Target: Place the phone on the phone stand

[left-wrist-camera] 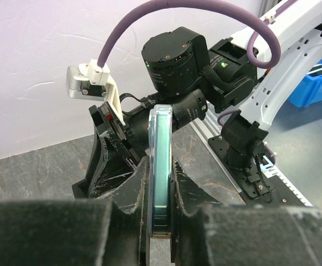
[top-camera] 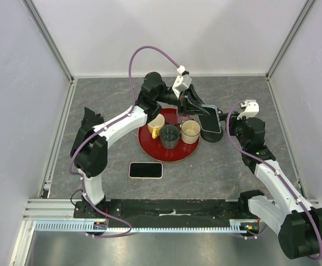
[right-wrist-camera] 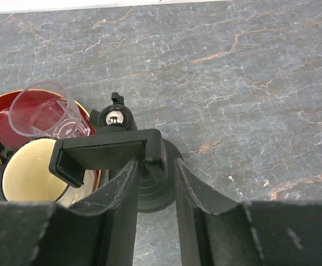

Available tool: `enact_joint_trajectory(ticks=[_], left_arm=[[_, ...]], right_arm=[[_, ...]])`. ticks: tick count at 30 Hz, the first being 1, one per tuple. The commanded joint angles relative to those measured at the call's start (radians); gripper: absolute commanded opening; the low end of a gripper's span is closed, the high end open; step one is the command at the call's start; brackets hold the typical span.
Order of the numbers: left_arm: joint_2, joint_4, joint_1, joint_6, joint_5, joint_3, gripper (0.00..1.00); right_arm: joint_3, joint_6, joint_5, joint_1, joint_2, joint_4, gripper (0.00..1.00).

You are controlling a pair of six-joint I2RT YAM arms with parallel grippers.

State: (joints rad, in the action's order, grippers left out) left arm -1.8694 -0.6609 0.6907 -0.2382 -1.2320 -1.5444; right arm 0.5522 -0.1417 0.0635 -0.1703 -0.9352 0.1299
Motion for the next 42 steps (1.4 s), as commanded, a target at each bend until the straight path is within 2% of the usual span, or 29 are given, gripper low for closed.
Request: enact_joint_trajectory(ticks=[1,9,12,16,21,25,26,29,33,36,42], left_arm=[[0.039,-0.060,-0.008,0.005,-0.017,0.000,0.02],[0.001,-0.108,-0.010,-0.030,-0.072,-0.039,0.02],[-0.028,-0.138,-0.010,-0.065,-0.096,-0.066,0.02],[-0.077,-0.206,-0.002,-0.121,-0.142,-0.115,0.02],[-0.201,-0.330,0.026,-0.225,-0.224,-0.245,0.02],[-0.331,-0.576,0.039,-0.436,-0.247,-0.394,0.02],[-0.367,-0.600,0.041,-0.510,-0.253,-0.433,0.02],[-0.471,-0.609,0.049,-0.562,-0.285,-0.577,0.02],[-0.539,-0.527,0.043,-0.514,-0.325,-0.678,0.02],[-0.548,-0.436,0.035,-0.425,-0.342,-0.680,0.02],[-0.597,-0.353,0.029,-0.360,-0.348,-0.755,0.02]], right_arm=[[-0.011,0.008,0.013,-0.001,0.004,0.016,0.37],[-0.031,0.042,-0.019,-0.001,-0.019,0.134,0.30],[-0.020,0.062,-0.030,-0.001,-0.036,0.157,0.22],[-0.011,0.073,-0.047,-0.003,-0.042,0.163,0.00],[-0.018,0.085,-0.105,0.000,-0.039,0.162,0.00],[-0.029,0.087,-0.151,0.003,-0.036,0.160,0.00],[-0.034,0.085,-0.160,0.005,-0.036,0.165,0.00],[-0.037,0.082,-0.189,0.011,-0.034,0.175,0.00],[-0.037,0.076,-0.209,0.034,-0.031,0.180,0.00],[-0.038,0.065,-0.238,0.057,-0.031,0.189,0.00],[-0.041,0.057,-0.320,0.069,-0.039,0.188,0.00]])
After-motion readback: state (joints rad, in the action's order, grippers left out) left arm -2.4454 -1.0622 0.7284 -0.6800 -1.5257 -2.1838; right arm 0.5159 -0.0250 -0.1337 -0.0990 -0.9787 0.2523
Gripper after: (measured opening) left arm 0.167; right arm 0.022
